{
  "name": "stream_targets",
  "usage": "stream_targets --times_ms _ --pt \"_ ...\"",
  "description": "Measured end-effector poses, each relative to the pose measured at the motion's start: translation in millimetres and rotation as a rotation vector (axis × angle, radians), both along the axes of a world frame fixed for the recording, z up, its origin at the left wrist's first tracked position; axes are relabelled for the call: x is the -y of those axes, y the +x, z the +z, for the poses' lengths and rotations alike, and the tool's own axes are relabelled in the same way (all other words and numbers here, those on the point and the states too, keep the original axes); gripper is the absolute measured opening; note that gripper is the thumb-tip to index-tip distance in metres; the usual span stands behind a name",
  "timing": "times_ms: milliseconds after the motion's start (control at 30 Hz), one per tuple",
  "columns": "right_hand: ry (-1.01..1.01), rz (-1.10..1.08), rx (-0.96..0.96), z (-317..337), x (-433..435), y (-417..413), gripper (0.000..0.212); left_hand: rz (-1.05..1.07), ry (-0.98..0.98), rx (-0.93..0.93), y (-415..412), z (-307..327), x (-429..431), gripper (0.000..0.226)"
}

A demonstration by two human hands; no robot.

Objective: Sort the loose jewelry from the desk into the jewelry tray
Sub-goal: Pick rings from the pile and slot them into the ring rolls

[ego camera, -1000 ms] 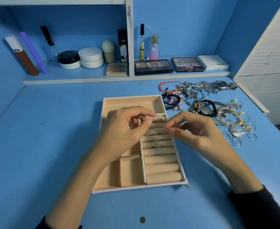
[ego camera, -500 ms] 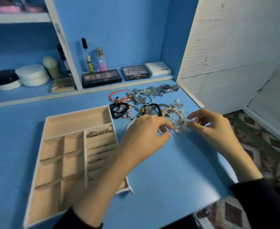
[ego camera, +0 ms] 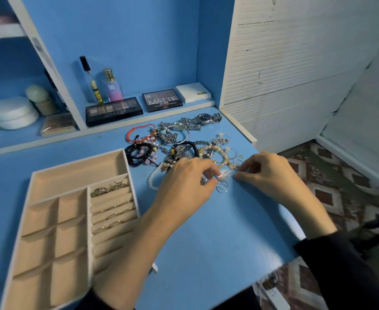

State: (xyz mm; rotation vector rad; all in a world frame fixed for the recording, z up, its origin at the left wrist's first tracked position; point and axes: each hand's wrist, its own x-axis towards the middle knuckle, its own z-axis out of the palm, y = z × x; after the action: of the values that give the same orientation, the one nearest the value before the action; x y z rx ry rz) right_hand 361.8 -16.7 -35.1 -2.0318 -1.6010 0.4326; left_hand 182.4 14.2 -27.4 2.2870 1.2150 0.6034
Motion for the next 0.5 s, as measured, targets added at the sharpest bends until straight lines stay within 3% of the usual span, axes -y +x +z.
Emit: stream_targets --times_ms 500 --pt "0.195 -0.072 -0.237 -5.3 0.9 -16.3 0.003 0.006 -0.028 -0.005 0.8 2.0 0.4 0.013"
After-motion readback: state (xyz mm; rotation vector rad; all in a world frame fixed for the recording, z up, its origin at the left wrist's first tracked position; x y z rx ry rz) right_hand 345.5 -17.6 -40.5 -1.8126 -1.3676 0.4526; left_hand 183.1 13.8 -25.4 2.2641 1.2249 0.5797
